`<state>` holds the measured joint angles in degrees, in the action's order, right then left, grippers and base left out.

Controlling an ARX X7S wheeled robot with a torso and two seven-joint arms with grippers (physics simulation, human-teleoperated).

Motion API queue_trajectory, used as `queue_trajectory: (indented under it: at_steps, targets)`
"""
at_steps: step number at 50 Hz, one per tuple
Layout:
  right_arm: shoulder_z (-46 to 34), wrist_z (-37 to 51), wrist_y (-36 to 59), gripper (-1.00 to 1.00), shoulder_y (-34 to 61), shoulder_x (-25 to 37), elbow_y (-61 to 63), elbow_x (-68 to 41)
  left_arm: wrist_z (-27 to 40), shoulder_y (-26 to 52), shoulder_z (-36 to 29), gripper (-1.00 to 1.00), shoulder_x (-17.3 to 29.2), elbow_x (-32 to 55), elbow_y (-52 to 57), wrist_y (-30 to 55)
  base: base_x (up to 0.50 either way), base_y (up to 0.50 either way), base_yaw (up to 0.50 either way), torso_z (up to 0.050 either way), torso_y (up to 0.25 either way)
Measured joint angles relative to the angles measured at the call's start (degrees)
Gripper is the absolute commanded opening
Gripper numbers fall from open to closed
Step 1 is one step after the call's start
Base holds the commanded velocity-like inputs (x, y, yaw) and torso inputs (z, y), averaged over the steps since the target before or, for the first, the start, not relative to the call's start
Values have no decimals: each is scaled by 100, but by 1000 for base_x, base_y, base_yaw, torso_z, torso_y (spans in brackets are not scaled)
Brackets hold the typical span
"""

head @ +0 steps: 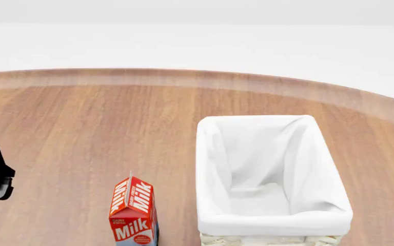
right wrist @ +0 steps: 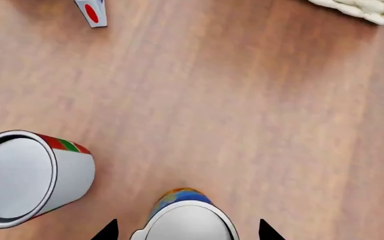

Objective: Pick up the alphabet soup and the tomato sauce, and put them in the basket.

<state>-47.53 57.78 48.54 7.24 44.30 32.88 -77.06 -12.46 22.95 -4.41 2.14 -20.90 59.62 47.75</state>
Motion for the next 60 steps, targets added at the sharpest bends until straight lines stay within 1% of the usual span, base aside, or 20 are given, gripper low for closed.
queue_trajectory:
  at_steps: [14,60]
  targets:
    - [-28,-105,-32,100,5,-27,-146,55,-206,68,15,100,-118,-202,20,24,0,0,0,0,0]
    - [-103,-365,-206,100,-120,-109,-587,120,-356,138,68,100,-190,-334,33,10,0,0,0,0,0]
